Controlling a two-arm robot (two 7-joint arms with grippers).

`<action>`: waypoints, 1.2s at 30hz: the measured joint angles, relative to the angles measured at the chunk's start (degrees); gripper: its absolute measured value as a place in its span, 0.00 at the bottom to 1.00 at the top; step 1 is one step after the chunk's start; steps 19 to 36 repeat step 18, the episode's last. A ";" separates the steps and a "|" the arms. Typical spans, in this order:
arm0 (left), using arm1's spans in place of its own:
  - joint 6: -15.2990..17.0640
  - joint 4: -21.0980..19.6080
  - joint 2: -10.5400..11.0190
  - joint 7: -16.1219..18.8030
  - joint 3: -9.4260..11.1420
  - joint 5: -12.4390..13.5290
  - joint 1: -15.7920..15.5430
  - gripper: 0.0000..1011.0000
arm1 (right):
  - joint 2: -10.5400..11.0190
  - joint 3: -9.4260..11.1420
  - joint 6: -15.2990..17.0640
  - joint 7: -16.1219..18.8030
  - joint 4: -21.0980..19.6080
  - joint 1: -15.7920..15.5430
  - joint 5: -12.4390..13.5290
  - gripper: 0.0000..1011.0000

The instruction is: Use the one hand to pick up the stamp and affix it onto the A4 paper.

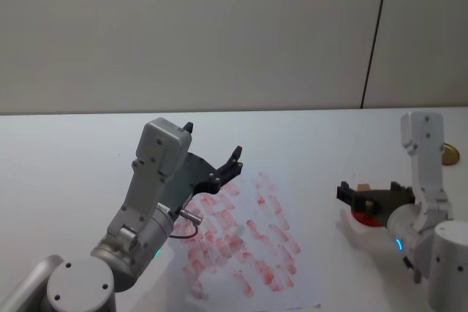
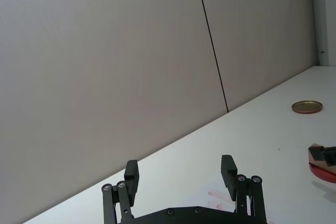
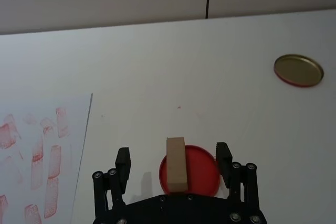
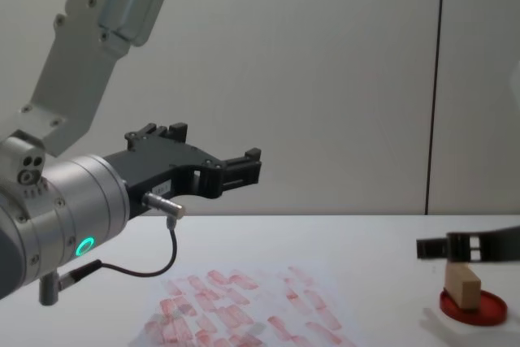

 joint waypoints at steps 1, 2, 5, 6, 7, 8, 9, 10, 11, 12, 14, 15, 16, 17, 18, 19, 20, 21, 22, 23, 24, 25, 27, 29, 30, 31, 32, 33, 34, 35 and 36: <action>0.00 0.00 0.00 0.00 0.00 0.00 0.00 0.98 | 0.10 -0.13 -0.54 0.07 -0.75 -0.35 -0.67 0.97; 0.00 0.00 0.00 0.00 0.00 0.00 0.00 0.98 | 0.15 -0.18 -0.79 0.10 -1.12 -0.53 -0.96 0.99; 0.00 0.00 0.00 0.00 0.00 0.00 0.00 0.98 | 0.46 -0.44 -1.91 0.30 -2.65 -1.33 -2.27 0.99; 0.00 0.00 0.00 0.00 0.00 0.00 0.00 0.98 | 0.68 -0.57 -2.53 0.43 -3.59 -1.84 -3.11 0.99; 0.00 0.00 0.00 0.00 0.00 0.00 0.00 0.98 | 0.68 -0.57 -2.53 0.43 -3.59 -1.84 -3.11 0.99; 0.00 0.00 0.00 0.00 0.00 0.00 0.00 0.98 | 1.05 -0.76 -3.69 0.63 -4.91 -2.63 -4.17 0.99; 0.00 0.00 0.00 0.00 0.00 0.00 0.00 0.98 | 1.05 -0.76 -3.69 0.63 -4.91 -2.63 -4.17 0.99; 0.00 0.00 0.00 0.00 0.00 0.00 0.00 0.98 | 1.30 -0.85 -4.49 0.78 -5.75 -3.11 -5.03 0.99; 0.00 0.00 0.00 0.00 0.00 0.00 0.00 0.98 | 1.48 -0.92 -4.79 0.85 -6.31 -3.43 -5.40 0.99; 0.00 0.00 0.00 0.00 0.00 0.00 0.00 0.98 | 1.61 -0.97 -5.10 0.92 -6.72 -3.67 -5.75 0.99; 0.00 0.00 0.00 0.00 0.00 0.00 0.00 0.98 | 2.01 -1.06 -5.97 1.14 -7.98 -4.41 -6.82 0.99; 0.00 0.00 0.00 0.00 0.00 0.00 0.00 0.98 | 2.19 -1.12 -6.39 1.25 -8.58 -4.77 -7.35 0.99; 0.00 0.00 0.00 0.00 0.00 0.00 0.00 0.98 | 2.19 -1.12 -6.39 1.25 -8.58 -4.77 -7.35 0.99; 0.00 0.00 0.00 0.00 0.00 0.00 0.00 0.98 | 2.38 -1.18 -6.77 1.36 -9.16 -5.14 -7.84 0.99; 0.00 0.00 0.00 0.00 0.00 0.00 0.00 0.98 | 2.46 -1.21 -6.96 1.40 -9.45 -5.30 -8.08 0.99; 0.00 0.00 0.00 0.00 0.00 0.00 0.00 0.98 | 2.46 -1.21 -6.96 1.40 -9.45 -5.30 -8.08 0.99; 0.00 0.00 0.00 0.00 0.00 0.00 0.00 0.98 | 2.46 -1.21 -6.96 1.40 -9.45 -5.30 -8.08 0.99; 0.00 0.00 0.00 0.00 0.00 0.00 0.00 0.98 | 2.46 -1.21 -6.96 1.40 -9.45 -5.30 -8.08 0.99; 0.00 0.00 0.00 0.00 0.00 0.00 0.00 0.98 | 2.46 -1.21 -6.96 1.40 -9.45 -5.30 -8.08 0.99; 0.00 0.00 0.00 0.00 0.00 0.00 0.00 0.98 | 2.46 -1.21 -6.96 1.40 -9.45 -5.30 -8.08 0.99; 0.00 0.00 0.00 0.00 0.00 0.00 0.00 0.98 | 2.46 -1.21 -6.96 1.40 -9.45 -5.30 -8.08 0.99; 0.00 0.00 0.00 0.00 0.00 0.00 0.00 0.98 | 2.46 -1.21 -6.96 1.40 -9.45 -5.30 -8.08 0.99; 0.00 0.00 0.00 0.00 0.00 0.00 0.00 0.98 | 2.46 -1.21 -6.96 1.40 -9.45 -5.30 -8.08 0.99; 0.00 0.00 0.00 0.00 0.00 0.00 0.00 0.98 | 2.46 -1.21 -6.96 1.40 -9.45 -5.30 -8.08 0.99; 0.00 0.00 0.00 0.00 0.00 0.00 0.00 0.98 | 2.46 -1.21 -6.96 1.40 -9.45 -5.30 -8.08 0.99; 0.00 0.00 0.00 0.00 0.00 0.00 0.00 0.98 | 2.46 -1.21 -6.96 1.40 -9.45 -5.30 -8.08 0.99; 0.00 0.00 0.00 0.00 0.00 0.00 0.00 0.98 | 2.46 -1.21 -6.96 1.40 -9.45 -5.30 -8.08 0.99; 0.00 0.00 0.00 0.00 0.00 0.00 0.00 0.98 | 2.46 -1.21 -6.96 1.40 -9.45 -5.30 -8.08 0.99; 0.00 0.00 0.00 0.00 0.00 0.00 0.00 0.98 | 2.46 -1.21 -6.96 1.40 -9.45 -5.30 -8.08 0.99; 0.00 0.00 0.00 0.00 0.00 0.00 0.00 0.98 | 2.46 -1.21 -6.96 1.40 -9.45 -5.30 -8.08 0.99; 0.00 0.00 0.00 0.00 0.00 0.00 0.00 0.98 | 2.46 -1.21 -6.96 1.40 -9.45 -5.30 -8.08 0.99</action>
